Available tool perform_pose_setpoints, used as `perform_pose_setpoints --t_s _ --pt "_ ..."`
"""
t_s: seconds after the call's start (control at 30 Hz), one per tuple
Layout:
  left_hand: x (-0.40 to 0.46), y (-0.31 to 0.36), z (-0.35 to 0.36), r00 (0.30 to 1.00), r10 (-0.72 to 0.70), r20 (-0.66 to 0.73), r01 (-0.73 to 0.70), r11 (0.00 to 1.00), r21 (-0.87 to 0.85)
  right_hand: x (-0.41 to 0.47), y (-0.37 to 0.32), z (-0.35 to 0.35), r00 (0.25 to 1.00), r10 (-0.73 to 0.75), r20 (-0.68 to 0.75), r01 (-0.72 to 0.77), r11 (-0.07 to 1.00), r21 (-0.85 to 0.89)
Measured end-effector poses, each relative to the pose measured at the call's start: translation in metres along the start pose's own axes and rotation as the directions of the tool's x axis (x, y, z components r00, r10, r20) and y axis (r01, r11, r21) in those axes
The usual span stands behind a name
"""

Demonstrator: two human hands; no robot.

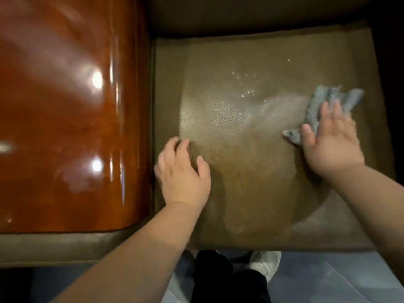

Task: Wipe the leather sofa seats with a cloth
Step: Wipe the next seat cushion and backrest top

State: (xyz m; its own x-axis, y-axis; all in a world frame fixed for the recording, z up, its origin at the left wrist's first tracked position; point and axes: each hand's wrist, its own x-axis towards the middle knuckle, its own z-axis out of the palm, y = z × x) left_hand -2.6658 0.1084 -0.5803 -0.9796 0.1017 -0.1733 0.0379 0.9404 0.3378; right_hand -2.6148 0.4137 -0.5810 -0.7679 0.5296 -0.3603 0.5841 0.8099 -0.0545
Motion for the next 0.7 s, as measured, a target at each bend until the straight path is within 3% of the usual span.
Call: perform_pose_setpoints --t_s 0.07,0.1,0.17,0.23,0.33,0.37,0.4,0.43,0.47,0.53,0.6,0.63,0.7 --pt "0.021 -0.013 0.003 1.0 0.013 0.008 -0.013 0.997 0.073 -0.001 -0.03 0.003 0.988 0.151 -0.027 -0.149 0.987 0.065" --pt "0.025 -0.018 0.009 0.999 0.036 0.023 -0.038 0.993 0.11 -0.008 -0.053 0.009 0.992 0.11 -0.067 -0.105 0.992 0.077" --pt "0.027 -0.025 0.021 0.997 0.07 0.012 -0.071 0.992 0.1 -0.034 -0.106 0.026 0.978 -0.158 -0.14 0.164 0.986 0.037" --pt "0.026 -0.029 0.026 0.995 0.1 -0.013 -0.099 0.993 0.063 -0.063 -0.147 0.04 0.88 -0.471 -0.055 0.468 0.881 -0.066" --pt "0.028 -0.032 0.025 0.994 0.109 -0.009 -0.108 0.991 0.074 -0.056 -0.145 0.038 0.686 -0.727 0.046 0.727 0.679 -0.101" --pt "0.029 -0.032 0.025 0.994 0.111 -0.019 -0.11 0.992 0.07 -0.041 -0.132 0.032 0.659 -0.75 0.057 0.751 0.652 -0.104" --pt "0.029 -0.033 0.026 0.992 0.118 -0.035 -0.115 0.991 0.064 -0.024 -0.115 0.026 0.685 -0.727 0.038 0.727 0.679 -0.105" --pt "0.029 -0.034 0.027 0.991 0.127 -0.045 -0.124 0.991 0.057 -0.004 -0.095 0.019 0.758 -0.651 -0.029 0.645 0.756 -0.111" --pt "0.029 -0.035 0.028 0.989 0.135 -0.053 -0.132 0.99 0.051 0.017 -0.076 0.01 0.85 -0.52 -0.088 0.512 0.853 -0.1" --pt "0.03 -0.036 0.031 0.989 0.136 -0.066 -0.133 0.99 0.043 0.046 -0.059 -0.007 0.985 -0.169 -0.041 0.168 0.985 -0.031" --pt "0.029 -0.034 0.03 0.99 0.131 -0.061 -0.128 0.991 0.043 0.044 -0.084 -0.007 1.0 -0.015 -0.004 0.015 1.0 -0.003" --pt "0.029 -0.033 0.029 0.99 0.13 -0.062 -0.128 0.991 0.043 0.031 -0.104 -0.002 0.995 -0.072 -0.066 0.071 0.997 -0.01" --pt "0.028 -0.033 0.028 0.99 0.125 -0.065 -0.123 0.992 0.039 -0.008 -0.147 0.018 0.903 -0.407 -0.136 0.4 0.914 -0.076"
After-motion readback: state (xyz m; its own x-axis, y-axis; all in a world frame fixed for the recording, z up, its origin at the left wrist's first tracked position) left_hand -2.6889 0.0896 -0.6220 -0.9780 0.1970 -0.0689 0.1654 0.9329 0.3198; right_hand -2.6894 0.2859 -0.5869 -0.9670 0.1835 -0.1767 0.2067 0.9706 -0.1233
